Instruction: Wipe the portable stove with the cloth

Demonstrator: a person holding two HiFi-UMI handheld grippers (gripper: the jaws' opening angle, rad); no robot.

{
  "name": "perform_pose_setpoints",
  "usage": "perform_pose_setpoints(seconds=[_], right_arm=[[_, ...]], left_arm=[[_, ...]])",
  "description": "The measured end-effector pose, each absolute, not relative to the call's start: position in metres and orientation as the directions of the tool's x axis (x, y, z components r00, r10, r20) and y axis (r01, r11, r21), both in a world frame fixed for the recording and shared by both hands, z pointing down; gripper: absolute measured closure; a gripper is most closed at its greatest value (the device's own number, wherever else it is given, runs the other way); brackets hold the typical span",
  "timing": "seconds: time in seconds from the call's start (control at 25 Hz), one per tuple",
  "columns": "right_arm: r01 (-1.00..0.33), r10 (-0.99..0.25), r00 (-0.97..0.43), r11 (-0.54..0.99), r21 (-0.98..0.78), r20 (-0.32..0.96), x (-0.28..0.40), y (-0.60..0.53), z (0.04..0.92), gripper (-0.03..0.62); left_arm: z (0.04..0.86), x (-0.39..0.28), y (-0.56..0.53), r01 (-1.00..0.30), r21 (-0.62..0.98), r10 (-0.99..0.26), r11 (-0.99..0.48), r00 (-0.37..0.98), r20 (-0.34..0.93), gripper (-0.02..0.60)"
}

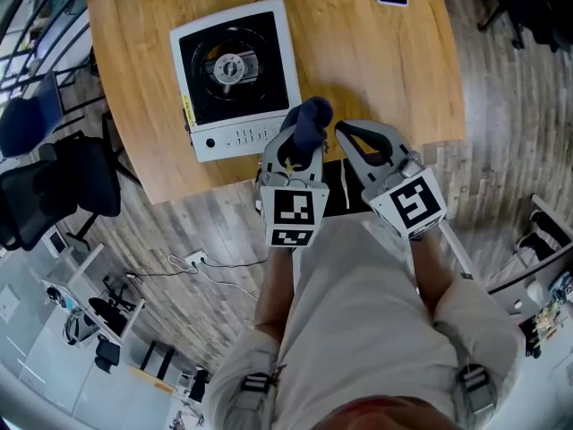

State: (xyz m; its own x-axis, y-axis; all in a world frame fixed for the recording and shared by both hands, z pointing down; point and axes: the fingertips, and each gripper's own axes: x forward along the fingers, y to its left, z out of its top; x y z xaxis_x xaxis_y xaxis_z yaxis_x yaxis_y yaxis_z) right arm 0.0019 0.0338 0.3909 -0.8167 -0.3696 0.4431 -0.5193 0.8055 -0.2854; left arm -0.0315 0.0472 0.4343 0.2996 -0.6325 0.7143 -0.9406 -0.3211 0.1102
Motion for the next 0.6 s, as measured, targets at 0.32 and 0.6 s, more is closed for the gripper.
perform_pose_setpoints(seconds=[0.32, 0.6], right_arm=[[-0.536, -0.386, -0.805, 0.798, -0.275, 0.45, -0.002, 0.038, 0.391, 0.572], [-0.535, -0.363, -0.798, 0.794, -0.289, 0.481, -0.01, 0.046, 0.408, 0.572]], left_arm=[[0.419, -0.031, 0.044, -0.929, 0.14, -0.66, -0.342, 0.344, 0.668, 0.488], [0.448, -0.042, 0.051, -0.932, 0.136, -0.645, -0.335, 0.333, 0.688, 0.488]])
